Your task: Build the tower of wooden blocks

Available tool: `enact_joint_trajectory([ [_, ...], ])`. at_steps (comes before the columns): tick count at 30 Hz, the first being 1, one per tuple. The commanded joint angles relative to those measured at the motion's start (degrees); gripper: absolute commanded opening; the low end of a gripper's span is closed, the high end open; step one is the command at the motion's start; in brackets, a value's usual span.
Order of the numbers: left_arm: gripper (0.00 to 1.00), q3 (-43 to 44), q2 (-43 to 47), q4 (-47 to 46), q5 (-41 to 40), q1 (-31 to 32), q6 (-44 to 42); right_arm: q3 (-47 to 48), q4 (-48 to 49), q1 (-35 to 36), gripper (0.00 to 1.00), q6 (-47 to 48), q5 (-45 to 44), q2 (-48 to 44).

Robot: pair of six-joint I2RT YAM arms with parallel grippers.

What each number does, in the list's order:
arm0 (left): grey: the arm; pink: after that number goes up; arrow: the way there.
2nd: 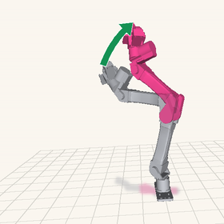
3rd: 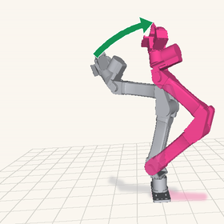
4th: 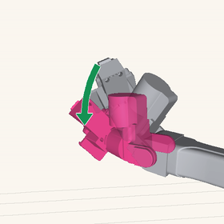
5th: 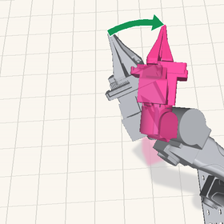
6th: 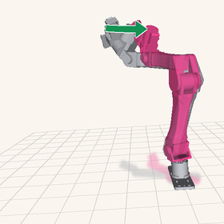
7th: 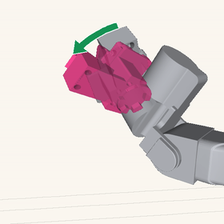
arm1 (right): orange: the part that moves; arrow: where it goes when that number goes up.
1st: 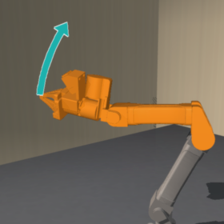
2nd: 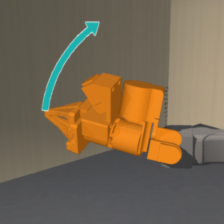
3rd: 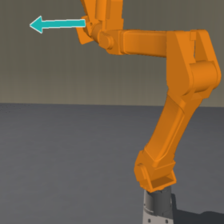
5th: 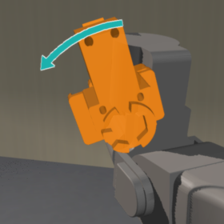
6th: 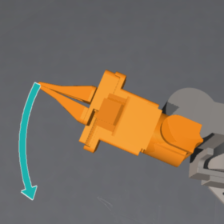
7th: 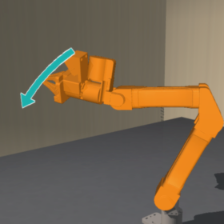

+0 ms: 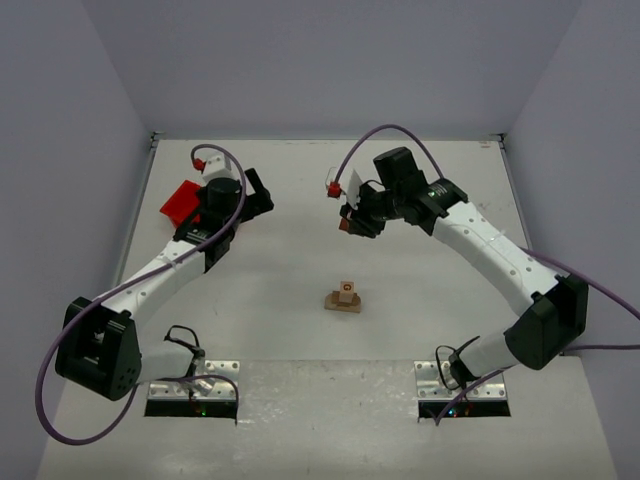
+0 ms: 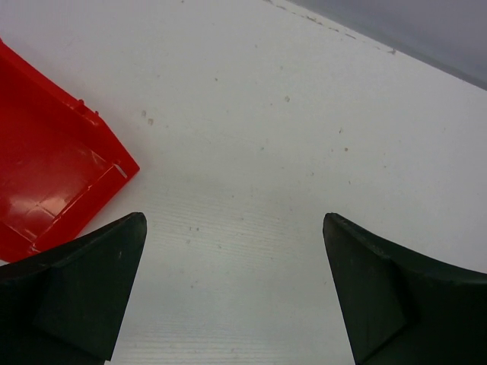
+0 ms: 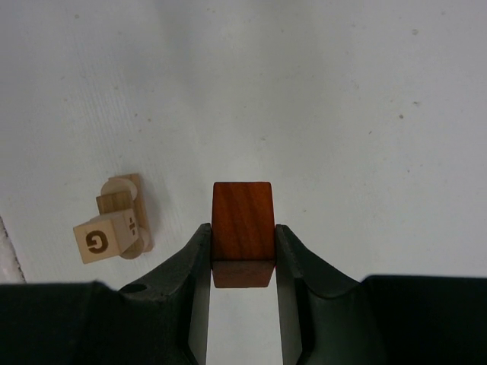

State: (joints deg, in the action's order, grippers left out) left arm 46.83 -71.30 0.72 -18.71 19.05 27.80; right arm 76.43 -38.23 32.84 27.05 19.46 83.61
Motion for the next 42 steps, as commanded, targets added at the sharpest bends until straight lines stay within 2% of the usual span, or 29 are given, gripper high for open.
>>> enact_joint_trajectory([
  [1,1.0,2.83,-1.17,-5.03,2.89,-0.24,-2.35,-0.72,-2.55,2.14,0.13,-4.85,-0.74,-1.87],
  [7,1.0,0.39,-1.3,-6.77,3.45,-0.24,-3.2,-6.39,-2.88,10.53,0.13,-7.61,-7.08,-5.79],
  [11,1.0,-0.44,-0.93,-7.15,3.14,-0.24,-3.71,-8.15,-3.97,12.52,0.13,-7.71,-6.54,-6.53],
  [42,1.0,-3.38,2.01,-8.42,0.87,-0.24,-3.54,-13.38,1.11,14.3,0.18,-10.47,-5.81,-3.05],
])
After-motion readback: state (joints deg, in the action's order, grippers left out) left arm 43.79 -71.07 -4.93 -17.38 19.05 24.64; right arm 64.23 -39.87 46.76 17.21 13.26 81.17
